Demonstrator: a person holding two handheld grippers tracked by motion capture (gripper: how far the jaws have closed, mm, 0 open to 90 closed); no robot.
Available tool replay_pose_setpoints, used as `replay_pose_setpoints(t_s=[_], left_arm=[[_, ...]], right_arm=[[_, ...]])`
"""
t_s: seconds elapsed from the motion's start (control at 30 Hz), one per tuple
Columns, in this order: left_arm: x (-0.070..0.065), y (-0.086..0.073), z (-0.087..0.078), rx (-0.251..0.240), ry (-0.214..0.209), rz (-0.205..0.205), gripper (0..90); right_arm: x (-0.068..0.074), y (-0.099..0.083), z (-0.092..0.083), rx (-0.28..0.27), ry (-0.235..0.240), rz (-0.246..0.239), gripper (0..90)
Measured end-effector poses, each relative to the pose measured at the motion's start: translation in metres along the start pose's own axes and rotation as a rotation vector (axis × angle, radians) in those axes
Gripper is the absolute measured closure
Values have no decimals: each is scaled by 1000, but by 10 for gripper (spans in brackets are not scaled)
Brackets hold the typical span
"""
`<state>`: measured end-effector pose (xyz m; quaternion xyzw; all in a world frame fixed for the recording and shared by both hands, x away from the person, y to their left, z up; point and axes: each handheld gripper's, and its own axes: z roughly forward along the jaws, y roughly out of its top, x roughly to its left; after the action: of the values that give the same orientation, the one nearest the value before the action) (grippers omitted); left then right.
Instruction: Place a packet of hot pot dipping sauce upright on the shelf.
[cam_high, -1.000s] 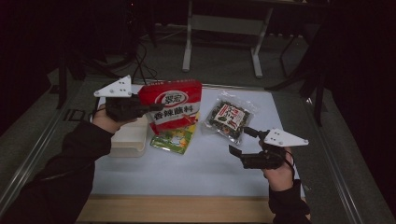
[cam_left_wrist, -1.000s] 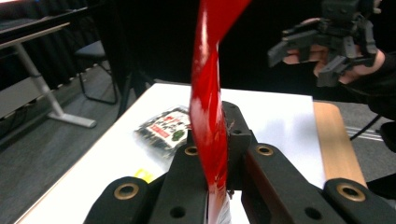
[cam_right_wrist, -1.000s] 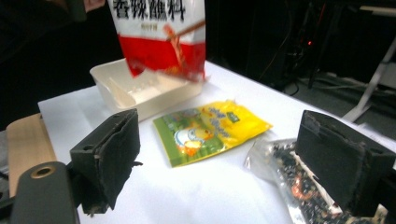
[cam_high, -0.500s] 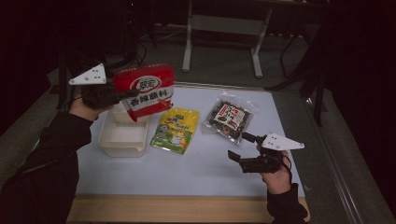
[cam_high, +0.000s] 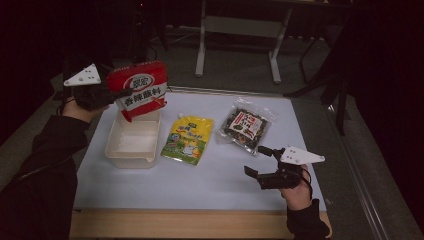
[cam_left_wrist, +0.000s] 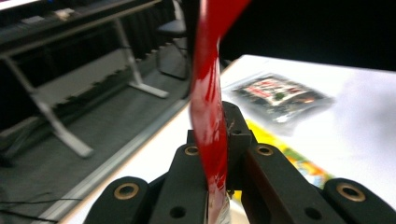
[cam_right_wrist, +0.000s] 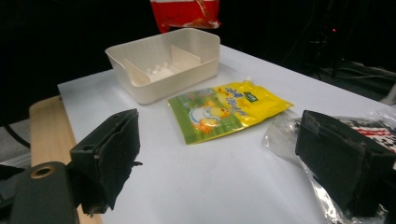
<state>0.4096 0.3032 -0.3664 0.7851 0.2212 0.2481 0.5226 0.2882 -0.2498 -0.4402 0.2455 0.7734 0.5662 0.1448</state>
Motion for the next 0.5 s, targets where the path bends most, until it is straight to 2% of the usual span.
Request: replay_pose_setpoints(t_s=[0.2, 0.33, 0.5], left_arm=[[11, -14, 4, 20, 29, -11, 900], [18, -25, 7, 14, 36, 12, 900], [27, -33, 12, 31, 45, 40, 900]], right_arm=[[-1, -2, -3, -7, 7, -1, 134], [-2, -4, -3, -2, 14, 4, 135], [-1, -5, -1, 4, 32, 7, 135]])
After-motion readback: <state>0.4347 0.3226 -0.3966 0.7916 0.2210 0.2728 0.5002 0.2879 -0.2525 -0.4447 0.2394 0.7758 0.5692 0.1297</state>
